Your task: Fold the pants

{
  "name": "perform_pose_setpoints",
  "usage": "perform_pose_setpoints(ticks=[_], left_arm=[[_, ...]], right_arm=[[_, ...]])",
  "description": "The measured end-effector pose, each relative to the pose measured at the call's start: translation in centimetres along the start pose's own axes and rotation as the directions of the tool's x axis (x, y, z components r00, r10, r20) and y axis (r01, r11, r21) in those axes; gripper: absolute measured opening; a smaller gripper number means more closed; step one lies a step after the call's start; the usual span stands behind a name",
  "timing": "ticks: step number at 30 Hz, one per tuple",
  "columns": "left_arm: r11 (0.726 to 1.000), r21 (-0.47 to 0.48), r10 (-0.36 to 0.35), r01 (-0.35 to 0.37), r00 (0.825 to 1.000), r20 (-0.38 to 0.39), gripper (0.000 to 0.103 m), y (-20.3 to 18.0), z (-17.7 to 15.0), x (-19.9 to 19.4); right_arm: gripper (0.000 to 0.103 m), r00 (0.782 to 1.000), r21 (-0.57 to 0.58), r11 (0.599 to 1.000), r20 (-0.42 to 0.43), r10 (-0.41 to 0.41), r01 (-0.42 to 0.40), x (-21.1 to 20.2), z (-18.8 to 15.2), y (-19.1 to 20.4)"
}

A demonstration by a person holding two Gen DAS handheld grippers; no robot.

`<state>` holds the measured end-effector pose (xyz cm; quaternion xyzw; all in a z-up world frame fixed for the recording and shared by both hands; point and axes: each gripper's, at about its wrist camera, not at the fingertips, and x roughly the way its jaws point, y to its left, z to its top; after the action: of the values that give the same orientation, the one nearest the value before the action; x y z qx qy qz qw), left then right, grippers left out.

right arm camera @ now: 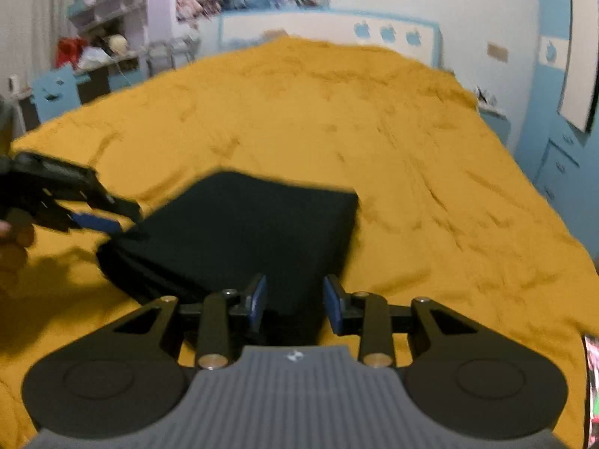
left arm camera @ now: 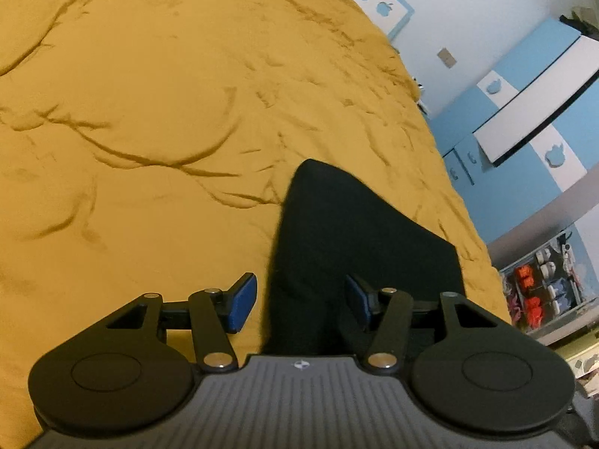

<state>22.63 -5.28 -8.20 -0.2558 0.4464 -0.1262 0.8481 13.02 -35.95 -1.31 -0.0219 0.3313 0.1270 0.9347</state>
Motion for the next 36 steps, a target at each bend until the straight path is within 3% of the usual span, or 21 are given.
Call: perform_pose_setpoints(ticks=[4, 12, 17, 21, 25, 36], left_arm=[[0.998, 0.056, 0.045, -0.042, 0.997, -0.063, 0.063, -0.2, -0.9, 1.0], [0.998, 0.055, 0.034, -0.029, 0.996, -0.081, 0.066, 0.3, -1.3, 0.8], [0.999, 0.038, 0.023, -0.02, 0.997, -0.076, 0.066, 0.5, -1.0, 0.5], [0.999, 0.04, 0.022, -0.02, 0.998, -0.059, 0.065, 0.4, -0.4, -0.2], [0.998, 0.046, 0.032, -0.03, 0.999, -0.043, 0.064, 0.5, 0.6, -0.7], [0.981, 0.179, 0.087, -0.07, 0.992, -0.092, 0.069, -0.9, 2.4, 0.6]], right_arm=[[0.029, 0.999, -0.054, 0.998, -0.014, 0.032, -0.032, 1.2, 0.1, 1.5], [0.02, 0.991, -0.148, 0.988, -0.133, 0.021, -0.041, 2.0, -5.1, 1.8], [0.021, 0.987, -0.08, 0.996, -0.16, 0.032, -0.045, 0.8, -5.1, 0.3], [0.03, 0.991, 0.0, 0.999, -0.126, 0.043, -0.043, 0.0, -4.2, -1.1], [0.032, 0.994, 0.098, 0.994, -0.095, 0.063, -0.053, -0.2, -3.0, -2.4], [0.052, 0.989, 0.225, 0.973, -0.128, 0.079, -0.049, 2.1, -1.1, -4.1]])
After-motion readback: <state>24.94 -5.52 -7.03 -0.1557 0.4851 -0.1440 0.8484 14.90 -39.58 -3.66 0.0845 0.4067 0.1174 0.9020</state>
